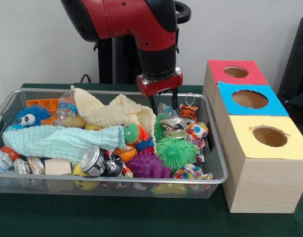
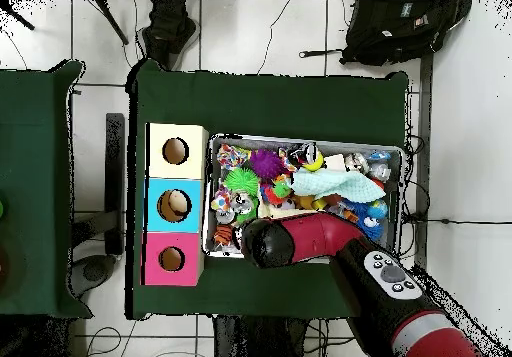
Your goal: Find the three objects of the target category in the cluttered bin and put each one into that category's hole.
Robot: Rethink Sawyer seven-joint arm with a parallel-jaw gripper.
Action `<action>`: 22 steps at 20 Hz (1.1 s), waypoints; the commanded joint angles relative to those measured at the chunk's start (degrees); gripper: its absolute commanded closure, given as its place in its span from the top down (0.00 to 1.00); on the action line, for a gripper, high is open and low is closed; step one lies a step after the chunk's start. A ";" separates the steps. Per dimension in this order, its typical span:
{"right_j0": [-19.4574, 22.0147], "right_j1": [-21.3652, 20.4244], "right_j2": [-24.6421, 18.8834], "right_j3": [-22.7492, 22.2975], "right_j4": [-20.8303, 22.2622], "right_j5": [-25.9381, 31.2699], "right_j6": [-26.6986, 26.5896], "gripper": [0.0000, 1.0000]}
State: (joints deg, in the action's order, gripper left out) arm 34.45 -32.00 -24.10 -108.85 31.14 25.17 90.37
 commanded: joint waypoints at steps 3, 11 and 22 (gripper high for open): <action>1.87 4.99 -4.55 5.11 5.15 3.38 -8.66 1.00; 4.10 5.82 -7.24 3.51 5.33 0.81 -6.89 0.00; 4.22 4.95 -7.44 2.02 4.88 2.06 -5.16 0.00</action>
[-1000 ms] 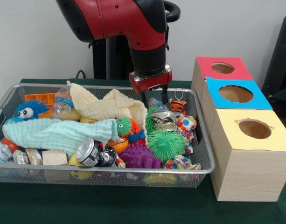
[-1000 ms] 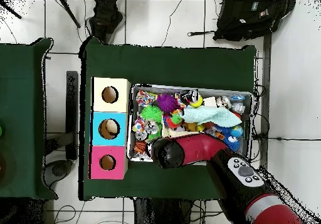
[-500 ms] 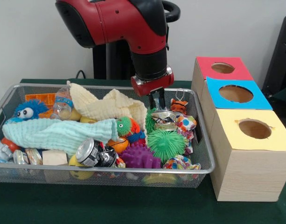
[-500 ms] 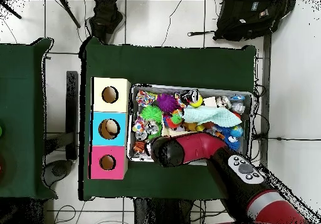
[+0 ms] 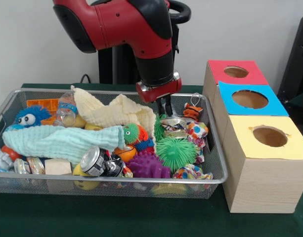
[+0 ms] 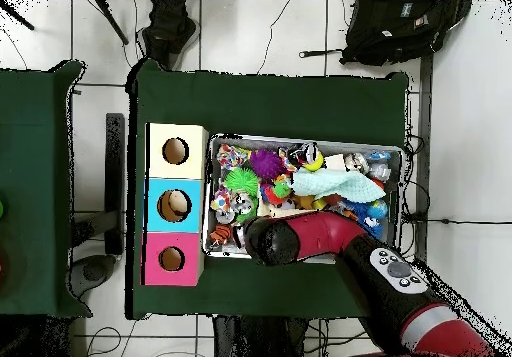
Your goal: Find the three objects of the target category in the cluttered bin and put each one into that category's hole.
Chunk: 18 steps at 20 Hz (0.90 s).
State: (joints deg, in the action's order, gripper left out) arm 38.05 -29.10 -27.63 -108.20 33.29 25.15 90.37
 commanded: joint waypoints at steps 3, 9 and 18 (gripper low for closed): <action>0.38 1.25 -3.60 0.21 1.72 2.71 -3.89 0.00; -4.57 -3.97 0.65 -5.14 -0.14 -0.22 6.02 0.00; -11.61 -11.49 6.67 -10.47 -4.61 1.66 14.12 0.00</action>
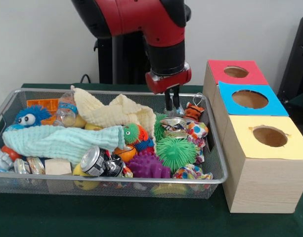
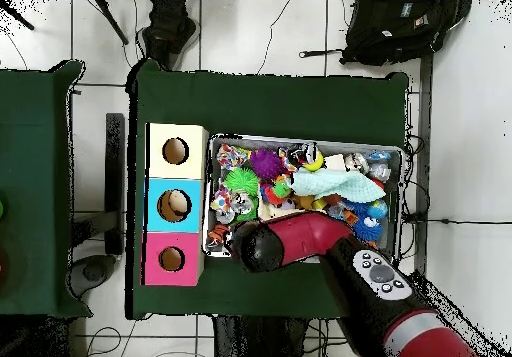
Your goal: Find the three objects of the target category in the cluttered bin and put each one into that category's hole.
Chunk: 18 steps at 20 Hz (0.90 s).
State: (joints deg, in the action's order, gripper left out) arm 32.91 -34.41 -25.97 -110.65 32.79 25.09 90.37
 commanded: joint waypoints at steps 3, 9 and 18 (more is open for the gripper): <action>-11.94 -8.63 7.90 -9.94 -6.52 -0.69 19.06 0.00; -14.69 -10.63 11.06 -13.59 -11.85 -3.16 19.90 0.00; -19.04 -12.27 14.23 -14.63 -17.80 -2.83 19.69 0.00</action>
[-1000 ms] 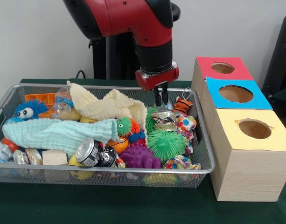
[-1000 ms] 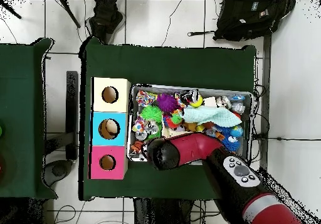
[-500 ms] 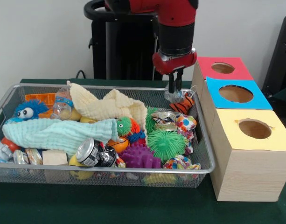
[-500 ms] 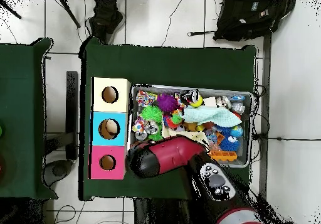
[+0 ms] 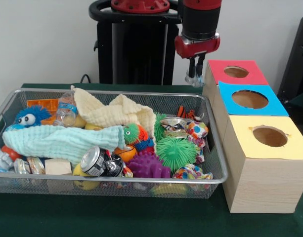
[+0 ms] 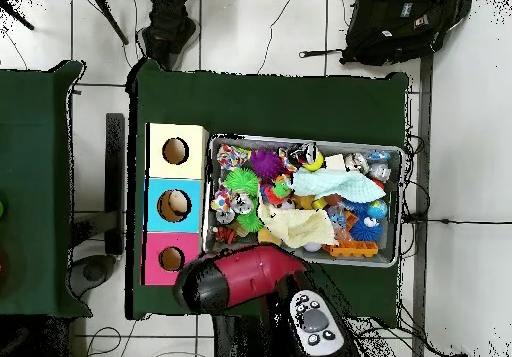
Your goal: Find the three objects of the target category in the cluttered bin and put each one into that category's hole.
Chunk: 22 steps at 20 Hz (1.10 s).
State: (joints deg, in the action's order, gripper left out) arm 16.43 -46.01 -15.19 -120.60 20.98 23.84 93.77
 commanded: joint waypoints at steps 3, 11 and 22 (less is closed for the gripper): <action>-3.19 -0.77 4.06 -4.19 -7.18 -1.27 15.85 0.00; -5.14 -0.54 5.18 -3.34 -10.51 -1.31 15.94 0.00; -9.41 0.44 8.36 -0.85 -16.08 -3.53 17.96 0.00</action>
State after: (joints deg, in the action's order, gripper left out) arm 9.31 -46.15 -6.98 -124.15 10.82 23.84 95.35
